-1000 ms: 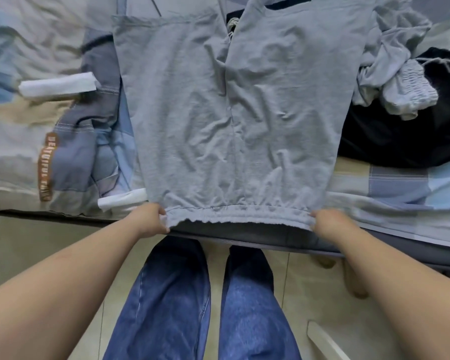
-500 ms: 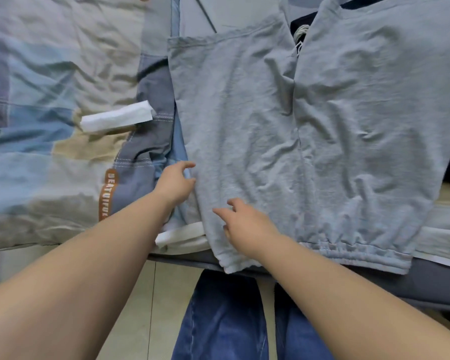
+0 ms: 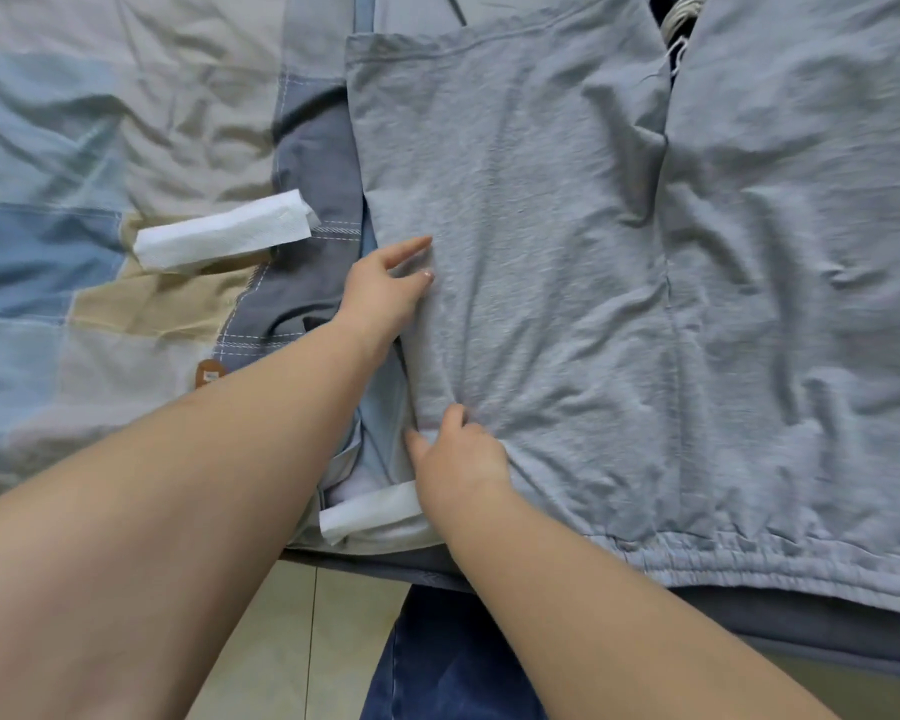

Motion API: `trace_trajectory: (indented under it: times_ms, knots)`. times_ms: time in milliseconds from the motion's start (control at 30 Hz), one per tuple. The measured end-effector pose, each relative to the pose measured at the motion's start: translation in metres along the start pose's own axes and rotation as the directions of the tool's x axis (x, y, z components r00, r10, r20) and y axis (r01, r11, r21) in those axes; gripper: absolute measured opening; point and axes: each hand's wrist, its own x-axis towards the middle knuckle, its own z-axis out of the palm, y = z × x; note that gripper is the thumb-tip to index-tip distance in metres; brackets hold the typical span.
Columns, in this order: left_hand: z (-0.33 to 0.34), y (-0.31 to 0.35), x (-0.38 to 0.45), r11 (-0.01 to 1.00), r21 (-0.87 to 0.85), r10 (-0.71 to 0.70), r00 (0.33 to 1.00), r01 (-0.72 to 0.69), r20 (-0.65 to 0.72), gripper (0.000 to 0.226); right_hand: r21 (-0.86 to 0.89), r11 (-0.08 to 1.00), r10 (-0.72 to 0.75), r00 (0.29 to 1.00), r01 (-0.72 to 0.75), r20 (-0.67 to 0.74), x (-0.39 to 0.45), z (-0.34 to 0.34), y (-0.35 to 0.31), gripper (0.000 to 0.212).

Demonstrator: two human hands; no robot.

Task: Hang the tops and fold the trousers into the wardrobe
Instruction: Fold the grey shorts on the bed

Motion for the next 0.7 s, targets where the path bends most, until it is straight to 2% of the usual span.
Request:
trace_trajectory:
  times_ms: [100, 167, 233, 300, 367, 433, 467, 533, 700]
  knots:
    - [0.003, 0.011, 0.01, 0.997, -0.071, 0.02, 0.997, -0.025, -0.074, 0.032, -0.111, 0.992, -0.065, 0.995, 0.055, -0.082, 0.001, -0.014, 0.001, 0.042]
    - [0.003, 0.022, 0.014, 0.996, -0.079, 0.043, 0.993, -0.052, -0.106, 0.027, 0.005, 0.994, -0.109, 0.974, 0.112, -0.197, -0.005, -0.022, 0.009, 0.032]
    - [0.004, 0.032, 0.015, 0.996, -0.039, 0.08, 0.99, -0.085, -0.12, 0.03, 0.248, 0.965, -0.011, 0.959, 0.084, -0.283, -0.014, -0.022, 0.02, 0.027]
    - [0.006, 0.043, 0.014, 0.994, -0.012, 0.108, 0.987, -0.111, -0.116, 0.041, 0.544, 0.839, 0.142, 0.958, 0.017, -0.249, -0.026, -0.018, 0.033, 0.026]
    - [0.012, 0.058, 0.011, 0.991, 0.023, 0.13, 0.986, -0.128, -0.104, 0.052, 0.786, 0.618, 0.239, 0.951, 0.005, -0.194, -0.036, -0.012, 0.048, 0.03]
    - [0.019, 0.074, 0.009, 0.986, 0.084, 0.15, 0.982, -0.141, -0.115, 0.059, 0.901, 0.432, 0.282, 0.942, 0.044, -0.181, -0.046, -0.009, 0.058, 0.025]
    - [0.025, 0.085, 0.007, 0.981, 0.111, 0.174, 0.978, -0.161, -0.114, 0.06, 0.918, 0.39, 0.295, 0.934, 0.077, -0.203, -0.054, -0.009, 0.066, 0.022]
    - [0.036, 0.104, 0.002, 0.97, 0.146, 0.21, 0.972, -0.193, -0.107, 0.062, 0.913, 0.382, 0.296, 0.917, 0.141, -0.266, -0.065, -0.011, 0.08, 0.023]
    - [0.076, 0.139, -0.014, 0.933, 0.272, 0.276, 0.954, -0.238, -0.113, 0.071, 0.864, 0.44, 0.314, 0.86, 0.244, -0.402, -0.095, -0.009, 0.128, 0.022]
